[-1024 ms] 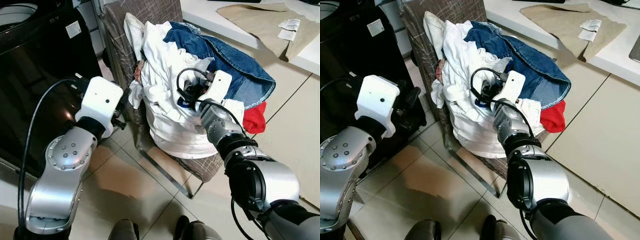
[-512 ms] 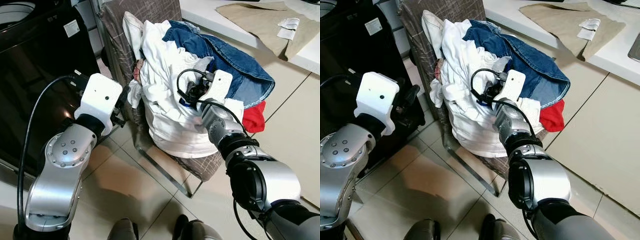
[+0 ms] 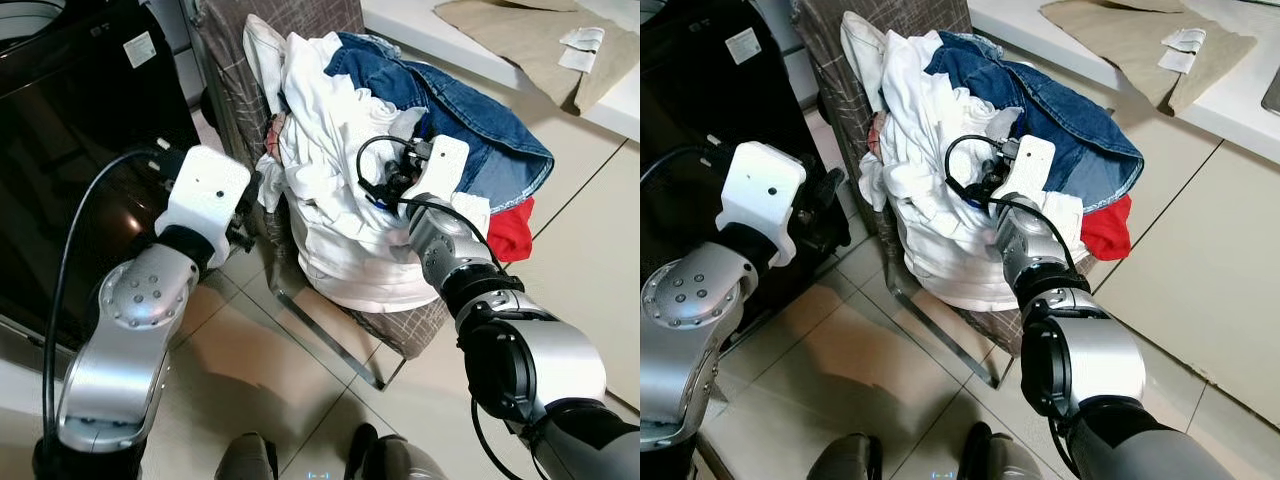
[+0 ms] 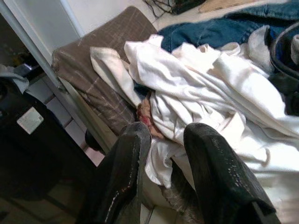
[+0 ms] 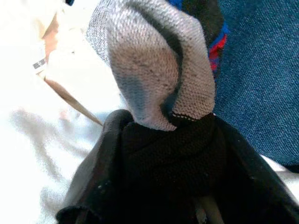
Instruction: Clothes washing
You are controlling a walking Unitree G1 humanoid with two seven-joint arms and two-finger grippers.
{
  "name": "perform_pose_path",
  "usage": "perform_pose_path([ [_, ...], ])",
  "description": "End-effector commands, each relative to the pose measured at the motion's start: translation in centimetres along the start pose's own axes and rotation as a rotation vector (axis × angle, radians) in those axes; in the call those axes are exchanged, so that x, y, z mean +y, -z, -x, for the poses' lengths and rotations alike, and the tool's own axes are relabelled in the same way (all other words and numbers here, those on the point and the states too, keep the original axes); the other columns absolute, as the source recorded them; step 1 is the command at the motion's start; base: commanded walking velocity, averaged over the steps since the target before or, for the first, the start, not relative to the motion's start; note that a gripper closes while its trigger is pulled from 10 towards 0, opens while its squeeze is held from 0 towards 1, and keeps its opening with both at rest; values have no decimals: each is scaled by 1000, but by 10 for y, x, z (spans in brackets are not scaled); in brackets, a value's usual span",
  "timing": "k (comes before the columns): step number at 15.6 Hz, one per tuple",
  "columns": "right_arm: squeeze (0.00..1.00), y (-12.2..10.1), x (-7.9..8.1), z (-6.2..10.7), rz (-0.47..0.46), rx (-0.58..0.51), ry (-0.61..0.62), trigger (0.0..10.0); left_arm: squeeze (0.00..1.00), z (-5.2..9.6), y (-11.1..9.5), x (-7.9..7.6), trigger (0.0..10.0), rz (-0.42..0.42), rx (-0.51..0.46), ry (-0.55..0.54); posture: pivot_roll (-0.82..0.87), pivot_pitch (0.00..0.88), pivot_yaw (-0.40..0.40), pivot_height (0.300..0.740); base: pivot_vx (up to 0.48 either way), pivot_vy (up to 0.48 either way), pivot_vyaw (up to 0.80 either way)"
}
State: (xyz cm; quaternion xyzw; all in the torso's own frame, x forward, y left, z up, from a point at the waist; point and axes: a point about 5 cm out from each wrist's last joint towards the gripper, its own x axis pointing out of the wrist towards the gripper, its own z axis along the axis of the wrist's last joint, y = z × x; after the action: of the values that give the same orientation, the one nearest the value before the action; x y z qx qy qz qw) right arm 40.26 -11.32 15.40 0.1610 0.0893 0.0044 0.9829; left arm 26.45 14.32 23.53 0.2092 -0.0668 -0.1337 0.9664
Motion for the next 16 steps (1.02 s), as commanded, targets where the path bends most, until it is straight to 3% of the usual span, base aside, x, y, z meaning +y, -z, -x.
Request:
perform_pose_path([
  [1,0,3,-4,1,-41,18,9,0,0,-2,0,1,10000,-14,-8,5,234,190,-6,740,0,0,0],
  [4,0,-7,-5,-1,-63,-14,8,0,0,-4,-2,1,10000,-22,-20,7,231,182,-4,740,0,0,0],
  [6,0,-56,2,-1,45,-226,-9,0,0,-8,-3,2,10000,-25,-30,7,217,159,-1,740,0,0,0],
  [8,0,-85,0,1,70,-330,8,0,0,-12,-2,1,10000,-22,-43,14,195,136,-4,740,0,0,0],
  [14,0,-109,-16,4,131,-423,64,0,0,-23,-4,-3,10000,-22,-77,35,167,83,-3,740,0,0,0],
  [16,0,-117,-5,7,286,-479,-5,0,0,-25,-2,-2,10000,-29,-80,12,164,68,-12,740,0,0,0],
])
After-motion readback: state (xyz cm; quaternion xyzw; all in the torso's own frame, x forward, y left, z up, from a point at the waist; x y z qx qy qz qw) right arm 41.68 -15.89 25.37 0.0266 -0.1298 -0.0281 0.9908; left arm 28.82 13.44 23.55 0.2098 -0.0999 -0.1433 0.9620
